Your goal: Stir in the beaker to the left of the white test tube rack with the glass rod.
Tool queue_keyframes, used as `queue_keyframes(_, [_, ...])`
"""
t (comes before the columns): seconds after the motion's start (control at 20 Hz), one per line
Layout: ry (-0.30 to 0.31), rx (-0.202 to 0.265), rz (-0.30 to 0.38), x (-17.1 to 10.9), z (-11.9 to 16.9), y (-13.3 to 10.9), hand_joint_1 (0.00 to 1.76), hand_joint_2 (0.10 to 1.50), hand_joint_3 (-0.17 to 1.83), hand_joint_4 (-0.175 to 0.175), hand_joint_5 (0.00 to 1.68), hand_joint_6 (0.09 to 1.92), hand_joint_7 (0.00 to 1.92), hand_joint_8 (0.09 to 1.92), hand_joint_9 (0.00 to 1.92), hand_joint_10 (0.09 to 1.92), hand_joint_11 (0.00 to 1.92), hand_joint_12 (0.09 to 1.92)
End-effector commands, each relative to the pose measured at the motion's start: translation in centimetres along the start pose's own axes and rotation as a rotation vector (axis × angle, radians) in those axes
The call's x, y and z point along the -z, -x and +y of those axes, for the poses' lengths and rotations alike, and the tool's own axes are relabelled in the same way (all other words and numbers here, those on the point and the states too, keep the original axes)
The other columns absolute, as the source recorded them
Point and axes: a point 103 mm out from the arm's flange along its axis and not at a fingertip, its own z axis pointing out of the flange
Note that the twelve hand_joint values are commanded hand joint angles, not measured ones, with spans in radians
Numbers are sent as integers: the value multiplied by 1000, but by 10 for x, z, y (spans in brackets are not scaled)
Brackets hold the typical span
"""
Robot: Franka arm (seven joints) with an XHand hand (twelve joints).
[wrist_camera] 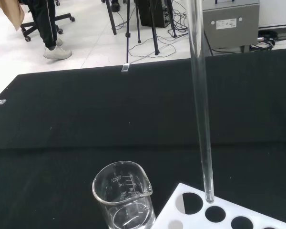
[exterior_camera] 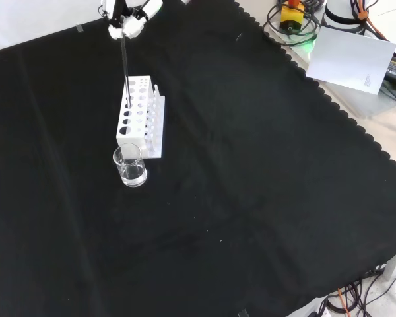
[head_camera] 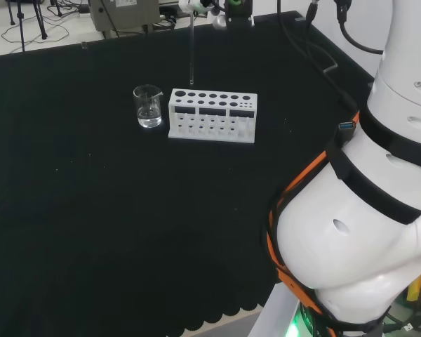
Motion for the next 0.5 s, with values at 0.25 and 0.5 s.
queue_keyframes(0.25, [13,5,32,1,2,2,1297,1101,-110,-175,1219,277,1125,1098,1750,747,1213,804])
queue_keyframes(0.5, [10,23,45,0,15,-5,1297,1098,-105,-175,1220,273,1124,1099,1751,746,1214,802])
